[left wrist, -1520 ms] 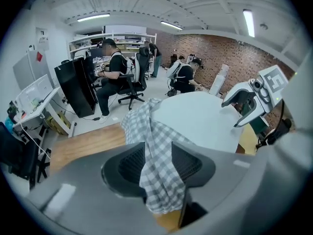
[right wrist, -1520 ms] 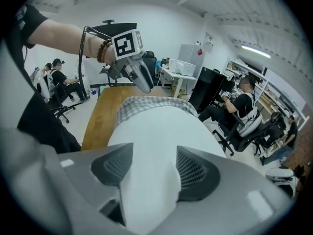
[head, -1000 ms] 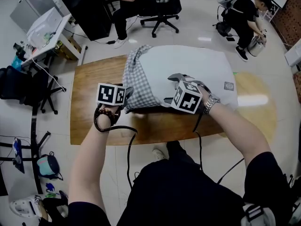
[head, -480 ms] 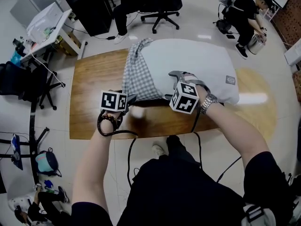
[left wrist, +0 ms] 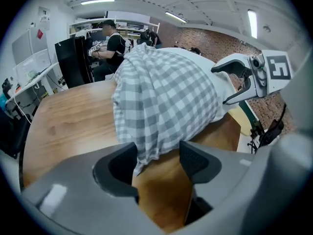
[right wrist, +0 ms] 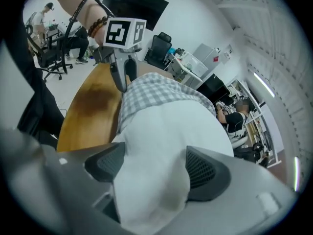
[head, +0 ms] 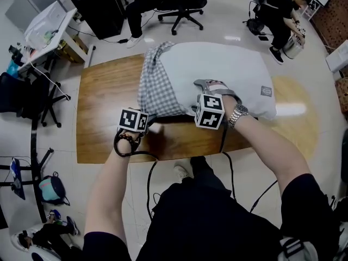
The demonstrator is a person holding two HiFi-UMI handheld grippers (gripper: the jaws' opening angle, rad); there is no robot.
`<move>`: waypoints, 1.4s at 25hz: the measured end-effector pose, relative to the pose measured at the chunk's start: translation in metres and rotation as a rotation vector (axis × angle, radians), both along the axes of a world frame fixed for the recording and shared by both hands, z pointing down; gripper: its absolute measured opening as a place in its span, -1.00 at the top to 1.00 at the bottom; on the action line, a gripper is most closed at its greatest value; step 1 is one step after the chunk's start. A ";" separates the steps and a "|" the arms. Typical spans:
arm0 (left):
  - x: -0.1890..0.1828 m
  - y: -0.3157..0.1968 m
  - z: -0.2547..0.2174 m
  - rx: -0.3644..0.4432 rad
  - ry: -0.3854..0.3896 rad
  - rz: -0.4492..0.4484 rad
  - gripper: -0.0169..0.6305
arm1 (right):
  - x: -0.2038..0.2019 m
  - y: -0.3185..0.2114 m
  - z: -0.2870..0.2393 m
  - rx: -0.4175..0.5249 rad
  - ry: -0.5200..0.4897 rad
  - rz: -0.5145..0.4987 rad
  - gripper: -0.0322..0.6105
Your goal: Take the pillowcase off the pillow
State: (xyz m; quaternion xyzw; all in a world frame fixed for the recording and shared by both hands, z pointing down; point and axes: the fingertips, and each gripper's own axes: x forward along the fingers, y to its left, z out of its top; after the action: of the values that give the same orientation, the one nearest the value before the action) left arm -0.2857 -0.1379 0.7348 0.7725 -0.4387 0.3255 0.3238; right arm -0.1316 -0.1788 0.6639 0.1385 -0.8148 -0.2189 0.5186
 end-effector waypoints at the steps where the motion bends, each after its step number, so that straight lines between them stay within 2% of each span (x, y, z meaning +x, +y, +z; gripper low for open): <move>1: 0.000 -0.003 -0.001 -0.004 0.000 0.014 0.16 | -0.001 -0.005 0.001 0.008 0.013 0.001 -0.31; 2: 0.001 -0.006 -0.003 -0.007 -0.003 0.029 0.30 | -0.001 -0.011 0.001 0.021 0.024 0.006 -0.22; 5: 0.001 -0.010 -0.008 -0.015 -0.029 0.077 0.59 | 0.001 -0.025 -0.004 0.079 0.041 0.032 0.34; 7: 0.000 -0.007 -0.008 -0.025 -0.051 0.095 0.75 | 0.005 -0.028 -0.006 0.112 0.034 0.049 0.61; 9: -0.005 -0.003 -0.007 -0.043 -0.078 0.090 0.83 | 0.013 -0.031 -0.009 0.144 0.029 0.068 0.75; 11: -0.018 0.002 -0.003 -0.059 -0.106 0.055 0.86 | 0.022 -0.034 -0.010 0.153 0.030 0.095 0.80; 15: -0.055 0.004 -0.006 -0.060 -0.114 -0.036 0.88 | 0.032 -0.037 -0.020 0.142 0.025 0.141 0.81; 23: -0.089 0.017 -0.015 -0.057 -0.157 -0.123 0.88 | 0.066 -0.017 -0.028 0.101 0.050 0.164 0.79; 25: -0.092 0.020 -0.015 -0.047 -0.166 -0.130 0.87 | 0.067 -0.004 -0.025 0.053 0.052 0.148 0.72; 26: -0.092 0.021 -0.015 -0.040 -0.172 -0.126 0.85 | 0.065 0.003 -0.024 0.013 0.048 0.138 0.62; 28: -0.088 0.025 -0.013 -0.027 -0.185 -0.114 0.68 | 0.063 0.022 -0.026 -0.081 0.038 0.115 0.28; 30: -0.081 0.031 -0.010 -0.016 -0.188 -0.113 0.44 | 0.065 0.041 -0.031 -0.154 0.035 0.092 0.09; 33: -0.078 0.032 -0.017 0.004 -0.196 -0.114 0.26 | 0.062 0.061 -0.051 -0.224 0.022 0.068 0.07; 35: -0.076 0.032 -0.026 0.019 -0.200 -0.114 0.20 | 0.058 0.067 -0.065 -0.238 0.005 0.060 0.07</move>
State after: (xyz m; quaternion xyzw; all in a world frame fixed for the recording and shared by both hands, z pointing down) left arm -0.3618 -0.1060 0.7090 0.7130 -0.5152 0.3779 0.2889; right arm -0.0740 -0.1115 0.5988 0.0998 -0.8292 -0.1055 0.5398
